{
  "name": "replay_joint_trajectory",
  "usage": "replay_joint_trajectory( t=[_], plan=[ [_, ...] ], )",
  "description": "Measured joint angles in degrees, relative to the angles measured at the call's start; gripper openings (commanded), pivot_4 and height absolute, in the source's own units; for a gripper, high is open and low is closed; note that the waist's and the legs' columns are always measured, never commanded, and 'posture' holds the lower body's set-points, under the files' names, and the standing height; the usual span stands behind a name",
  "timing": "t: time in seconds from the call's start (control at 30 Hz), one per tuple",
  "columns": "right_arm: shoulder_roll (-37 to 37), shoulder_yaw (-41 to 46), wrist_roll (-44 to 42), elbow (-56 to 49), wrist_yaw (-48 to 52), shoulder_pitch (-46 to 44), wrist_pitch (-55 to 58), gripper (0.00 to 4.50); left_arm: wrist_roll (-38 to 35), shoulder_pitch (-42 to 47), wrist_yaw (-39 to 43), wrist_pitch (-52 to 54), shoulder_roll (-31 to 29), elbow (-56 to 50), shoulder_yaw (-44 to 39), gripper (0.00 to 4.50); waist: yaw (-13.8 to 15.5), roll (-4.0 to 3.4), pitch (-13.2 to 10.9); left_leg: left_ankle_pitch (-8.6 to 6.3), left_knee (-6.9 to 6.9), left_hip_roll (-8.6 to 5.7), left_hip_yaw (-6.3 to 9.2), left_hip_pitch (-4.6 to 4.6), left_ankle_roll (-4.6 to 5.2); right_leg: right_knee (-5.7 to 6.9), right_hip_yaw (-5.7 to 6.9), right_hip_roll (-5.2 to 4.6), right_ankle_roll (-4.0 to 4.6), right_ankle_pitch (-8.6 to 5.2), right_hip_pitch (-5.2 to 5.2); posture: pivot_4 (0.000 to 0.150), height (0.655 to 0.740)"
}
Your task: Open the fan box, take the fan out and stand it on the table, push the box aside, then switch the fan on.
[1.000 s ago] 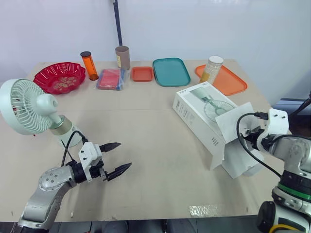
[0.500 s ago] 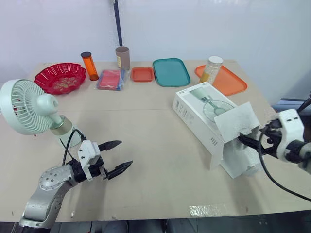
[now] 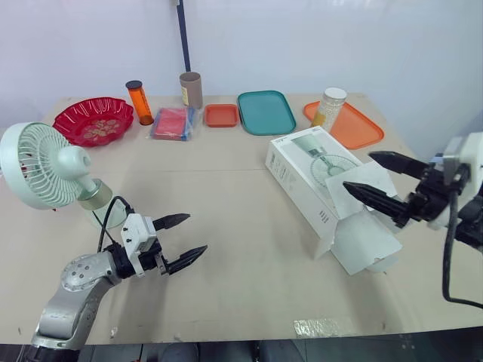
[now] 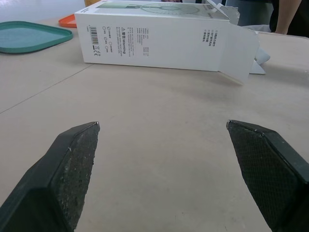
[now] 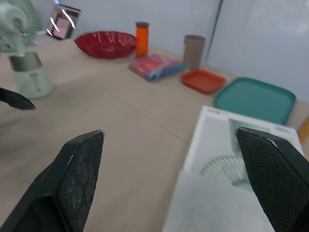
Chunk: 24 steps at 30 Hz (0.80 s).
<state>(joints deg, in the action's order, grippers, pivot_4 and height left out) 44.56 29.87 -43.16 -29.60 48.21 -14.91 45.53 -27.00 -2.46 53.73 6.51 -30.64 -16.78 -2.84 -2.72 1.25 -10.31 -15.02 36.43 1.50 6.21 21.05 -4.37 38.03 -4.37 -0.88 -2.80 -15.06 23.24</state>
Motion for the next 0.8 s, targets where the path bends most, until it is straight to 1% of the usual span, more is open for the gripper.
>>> replay_joint_trajectory(
  t=[0.03,0.1,0.23,0.33,0.43,0.5,0.53,0.6,0.63,0.67,0.73,0.8],
  plan=[
    [-0.12,-0.78,-0.18,0.04,-0.15,-0.31,-0.02,4.45,0.01,-0.18,-0.03,-0.07,0.00,-0.05,-0.08,4.50,0.01,0.00,0.00,0.00,0.00,0.00,0.00,0.00,0.00,0.00,0.00,0.00,0.01,0.01,0.00,0.150,0.7400],
    [-2.36,-5.62,-0.55,0.14,-1.18,-3.61,-0.76,4.45,0.29,-1.22,-0.68,-0.49,0.00,-0.29,-0.32,4.50,-0.05,0.00,0.00,0.00,0.00,0.01,-0.01,0.00,0.00,0.00,-0.01,0.00,0.18,0.11,0.02,0.150,0.7400],
    [-5.22,-12.79,0.18,1.31,-1.31,-7.15,-2.89,4.45,1.10,-2.95,-1.74,-1.54,0.12,-1.33,-0.58,4.50,0.02,0.01,0.00,0.00,0.00,0.01,0.00,0.01,0.00,0.00,0.01,-0.01,0.18,0.11,0.02,0.150,0.7400],
    [-9.36,-21.47,2.68,4.12,-1.10,-10.19,-5.13,4.45,2.20,-5.54,-3.88,-1.97,0.43,-3.47,-0.95,4.50,-0.09,0.02,0.00,0.00,0.00,0.04,0.00,0.00,0.00,0.00,0.01,0.01,0.23,0.14,0.05,0.150,0.7400],
    [-10.86,-25.27,3.85,5.17,-0.64,-10.54,-6.25,4.45,3.07,-7.03,-6.27,-2.21,0.90,-4.77,-1.86,4.50,0.00,0.02,0.00,0.00,0.00,0.04,0.01,0.02,0.00,0.00,0.01,-0.01,0.25,0.15,0.05,0.150,0.7400],
    [-11.21,-26.08,4.07,5.18,-0.54,-10.55,-6.48,4.45,3.36,-7.14,-6.99,-2.22,0.96,-4.78,-2.03,4.50,0.17,0.02,0.00,0.00,0.00,0.01,0.02,0.05,0.00,0.00,0.03,-0.04,0.26,0.15,0.06,0.150,0.7400],
    [-11.40,-27.03,4.44,5.40,-0.47,-10.87,-6.94,4.45,3.53,-7.56,-7.86,-2.21,1.09,-4.94,-2.40,4.50,0.22,0.02,0.00,0.00,0.02,-0.01,0.04,0.06,-0.01,0.00,0.05,-0.06,0.26,0.15,0.05,0.150,0.7400],
    [-12.33,-31.77,8.42,7.92,-0.62,-12.70,-8.68,4.45,4.45,-10.45,-11.71,-1.35,2.86,-7.51,-3.52,4.50,0.01,0.08,0.03,0.00,0.03,-0.01,0.03,0.04,-0.01,0.00,0.04,-0.06,0.26,0.16,0.05,0.150,0.7400],
    [-12.64,-32.82,9.40,8.89,-0.69,-12.91,-8.92,4.45,4.60,-11.23,-12.81,-1.17,3.27,-8.43,-3.66,4.50,-0.02,0.09,0.03,0.00,0.02,0.01,0.03,0.03,-0.01,0.00,0.04,-0.04,0.26,0.16,0.05,0.150,0.7400],
    [-13.69,-35.56,11.39,11.04,-0.69,-13.12,-9.41,4.45,5.14,-13.56,-15.51,-1.02,4.42,-11.04,-4.45,4.50,0.00,0.07,0.02,0.00,0.02,0.02,0.04,0.02,-0.01,0.01,0.05,-0.03,0.27,0.16,0.07,0.150,0.7400],
    [-14.01,-36.77,12.05,11.42,-0.54,-13.15,-9.80,4.45,5.52,-14.57,-16.64,-1.00,4.75,-12.08,-4.71,4.50,0.00,0.07,0.02,0.00,0.02,0.03,0.04,0.03,-0.01,0.01,0.05,-0.03,0.28,0.16,0.07,0.150,0.7400],
    [-15.26,-38.74,13.43,13.35,0.80,-14.43,-11.79,4.45,7.18,-17.82,-20.39,-0.93,6.35,-15.10,-5.73,4.50,-0.14,0.08,0.03,0.00,0.02,0.02,0.01,0.02,-0.01,0.00,0.01,-0.04,0.27,0.17,0.06,0.150,0.7400]
  ],
)
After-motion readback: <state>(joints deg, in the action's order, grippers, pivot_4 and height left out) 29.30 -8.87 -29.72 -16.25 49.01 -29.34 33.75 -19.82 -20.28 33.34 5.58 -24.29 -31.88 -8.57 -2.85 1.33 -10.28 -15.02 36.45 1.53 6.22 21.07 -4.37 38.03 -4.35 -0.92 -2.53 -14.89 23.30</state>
